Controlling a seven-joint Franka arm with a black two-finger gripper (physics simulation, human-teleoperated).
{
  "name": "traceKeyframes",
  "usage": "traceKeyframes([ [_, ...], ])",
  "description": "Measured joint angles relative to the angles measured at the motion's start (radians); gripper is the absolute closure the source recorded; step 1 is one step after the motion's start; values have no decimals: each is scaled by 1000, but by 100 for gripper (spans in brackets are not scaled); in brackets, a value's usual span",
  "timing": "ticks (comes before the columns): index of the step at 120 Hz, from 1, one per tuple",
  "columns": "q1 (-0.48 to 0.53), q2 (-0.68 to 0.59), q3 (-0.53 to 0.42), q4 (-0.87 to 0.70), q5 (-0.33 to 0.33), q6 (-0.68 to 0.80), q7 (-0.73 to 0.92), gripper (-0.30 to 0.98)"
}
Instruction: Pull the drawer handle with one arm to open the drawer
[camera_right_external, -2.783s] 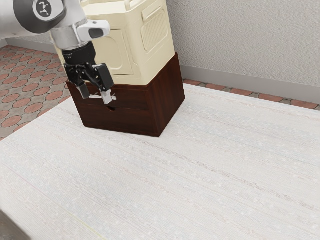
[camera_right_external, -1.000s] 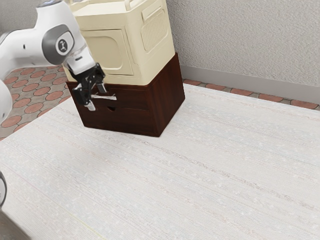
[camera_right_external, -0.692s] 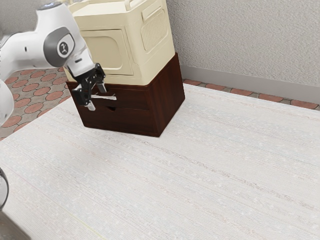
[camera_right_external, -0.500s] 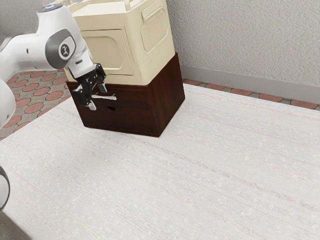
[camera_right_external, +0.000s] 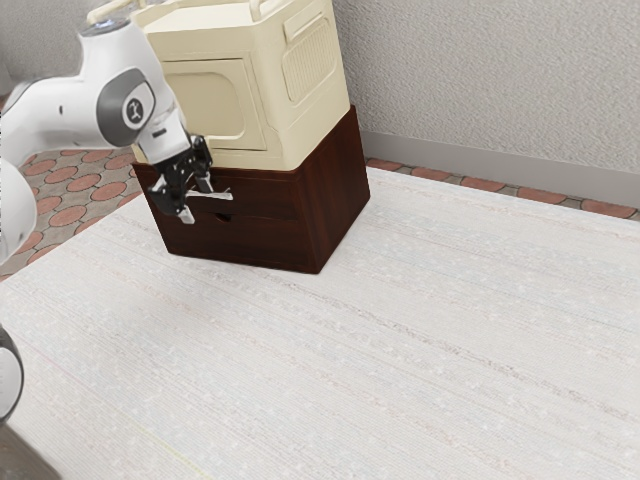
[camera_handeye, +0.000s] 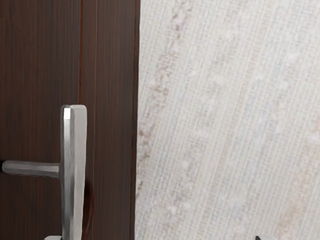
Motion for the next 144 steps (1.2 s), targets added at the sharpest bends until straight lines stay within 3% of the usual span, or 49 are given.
traceKeyframes([
  [34,1,1,1,-27,-8,2,9,19],
  [57,17,-83,4,-143,-33,9,8,27],
  [144,102,-304,-47,-449,-96,65,-54,27],
])
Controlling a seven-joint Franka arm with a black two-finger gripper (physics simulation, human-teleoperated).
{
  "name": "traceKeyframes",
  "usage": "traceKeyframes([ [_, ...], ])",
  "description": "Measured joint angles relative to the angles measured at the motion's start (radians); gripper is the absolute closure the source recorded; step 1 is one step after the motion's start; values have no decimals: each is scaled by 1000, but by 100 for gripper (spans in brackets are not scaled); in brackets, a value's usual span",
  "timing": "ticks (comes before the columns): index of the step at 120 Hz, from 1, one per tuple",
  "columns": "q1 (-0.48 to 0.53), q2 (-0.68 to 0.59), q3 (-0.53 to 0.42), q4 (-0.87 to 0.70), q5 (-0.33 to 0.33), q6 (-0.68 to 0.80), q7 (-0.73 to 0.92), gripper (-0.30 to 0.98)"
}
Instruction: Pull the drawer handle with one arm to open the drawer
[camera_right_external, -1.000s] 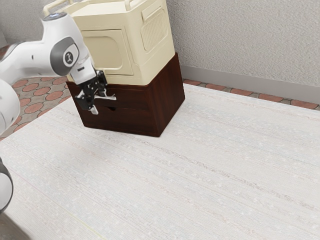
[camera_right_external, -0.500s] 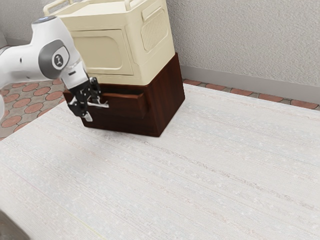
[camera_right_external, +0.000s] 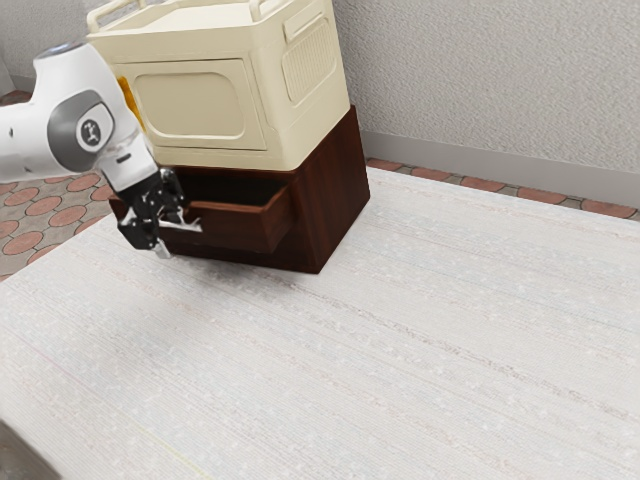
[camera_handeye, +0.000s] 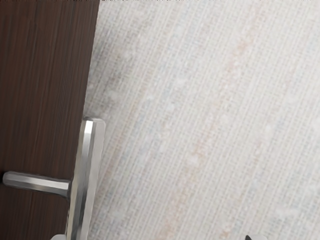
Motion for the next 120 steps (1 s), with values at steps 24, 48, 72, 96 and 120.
traceKeyframes([
  [24,49,-106,-49,-116,0,28,-18,30],
  [48,84,-197,-75,-226,-1,51,-33,28],
  [72,102,-276,-84,-315,-15,63,-45,27],
  [96,98,-320,-86,-324,-37,62,-54,29],
  [120,92,-347,-90,-218,-42,-10,-68,25],
])
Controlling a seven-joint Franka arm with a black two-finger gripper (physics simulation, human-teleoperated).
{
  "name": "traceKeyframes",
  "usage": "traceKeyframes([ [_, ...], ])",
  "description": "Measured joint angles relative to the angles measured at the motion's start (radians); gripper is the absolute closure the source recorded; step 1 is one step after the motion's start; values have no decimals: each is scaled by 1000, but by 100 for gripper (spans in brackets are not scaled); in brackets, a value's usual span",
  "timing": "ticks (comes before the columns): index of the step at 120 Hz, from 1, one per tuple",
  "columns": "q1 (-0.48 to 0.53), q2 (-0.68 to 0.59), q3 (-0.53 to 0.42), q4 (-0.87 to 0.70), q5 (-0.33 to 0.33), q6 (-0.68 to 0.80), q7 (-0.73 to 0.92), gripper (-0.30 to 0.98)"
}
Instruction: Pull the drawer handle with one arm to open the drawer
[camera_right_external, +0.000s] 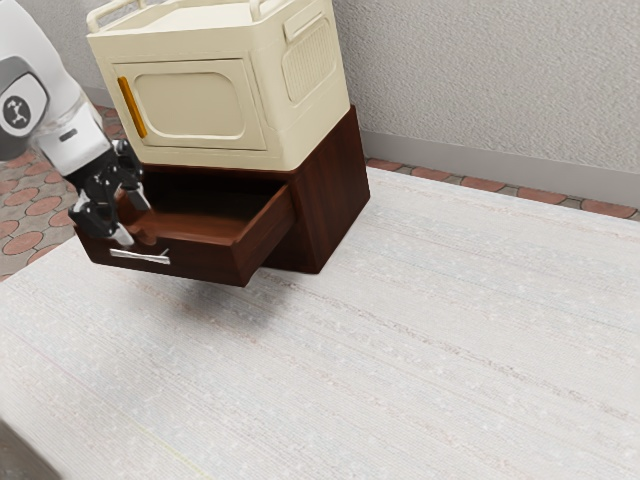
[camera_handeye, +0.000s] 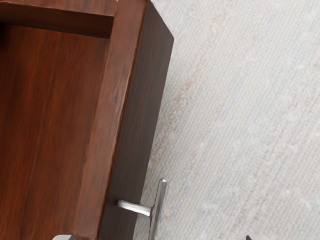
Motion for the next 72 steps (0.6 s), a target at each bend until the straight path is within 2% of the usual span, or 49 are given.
traceKeyframes([
  [21,-2,-6,0,5,-3,-42,-11,11],
  [40,-3,-15,4,6,-2,-73,-22,5],
  [50,-6,-77,3,9,2,-118,-58,3],
  [63,-45,-123,-149,166,8,-219,-181,2],
  [72,-55,-128,-200,205,6,-293,-267,1],
])
